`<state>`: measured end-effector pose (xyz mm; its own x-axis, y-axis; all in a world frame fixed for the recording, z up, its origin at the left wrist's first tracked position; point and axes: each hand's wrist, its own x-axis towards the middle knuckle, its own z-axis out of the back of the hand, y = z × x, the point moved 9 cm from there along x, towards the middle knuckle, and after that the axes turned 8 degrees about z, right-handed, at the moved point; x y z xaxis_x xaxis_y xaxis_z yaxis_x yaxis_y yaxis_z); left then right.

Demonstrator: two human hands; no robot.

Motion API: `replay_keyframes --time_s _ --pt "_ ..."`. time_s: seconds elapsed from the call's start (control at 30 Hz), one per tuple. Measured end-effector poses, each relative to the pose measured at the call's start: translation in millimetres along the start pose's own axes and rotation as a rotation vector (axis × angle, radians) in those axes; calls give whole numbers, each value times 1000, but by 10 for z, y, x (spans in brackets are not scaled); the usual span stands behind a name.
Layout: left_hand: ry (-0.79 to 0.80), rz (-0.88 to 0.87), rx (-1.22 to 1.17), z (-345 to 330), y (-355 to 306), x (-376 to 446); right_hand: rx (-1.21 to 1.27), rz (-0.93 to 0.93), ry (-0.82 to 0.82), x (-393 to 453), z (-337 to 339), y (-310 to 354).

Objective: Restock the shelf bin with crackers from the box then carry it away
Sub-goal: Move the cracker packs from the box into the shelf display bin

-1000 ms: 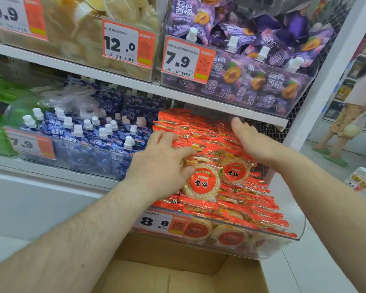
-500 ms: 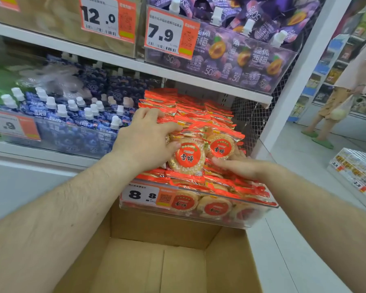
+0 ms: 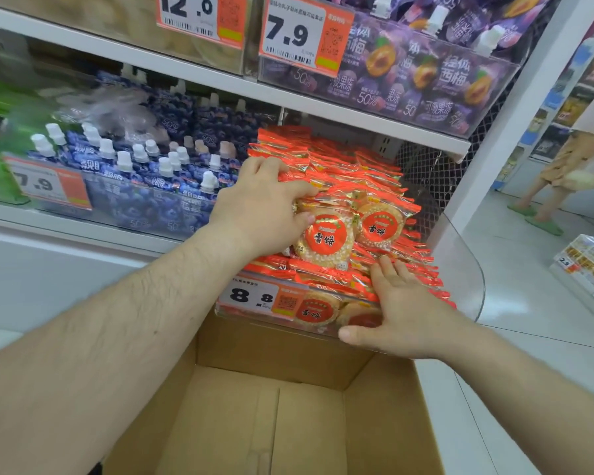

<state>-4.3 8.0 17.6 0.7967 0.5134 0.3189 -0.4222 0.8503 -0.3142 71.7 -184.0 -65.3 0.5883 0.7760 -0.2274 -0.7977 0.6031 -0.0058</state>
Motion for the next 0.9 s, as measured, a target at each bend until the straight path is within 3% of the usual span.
replay_keyframes --time_s 0.17,0.37,0.53,0.7,0.9 --pt "-14 -4 -25 21 36 17 -236 3 -312 -64 221 233" --pt "-18 -17 -44 32 15 20 -164 16 -309 -11 156 475" --pt "-18 -42 -90 45 33 22 -346 9 -718 -383 374 367" --pt "-64 -59 -304 158 122 34 -299 98 -813 -342 491 406" --pt "-129 55 -452 250 409 35 -190 111 -873 -53 730 229"
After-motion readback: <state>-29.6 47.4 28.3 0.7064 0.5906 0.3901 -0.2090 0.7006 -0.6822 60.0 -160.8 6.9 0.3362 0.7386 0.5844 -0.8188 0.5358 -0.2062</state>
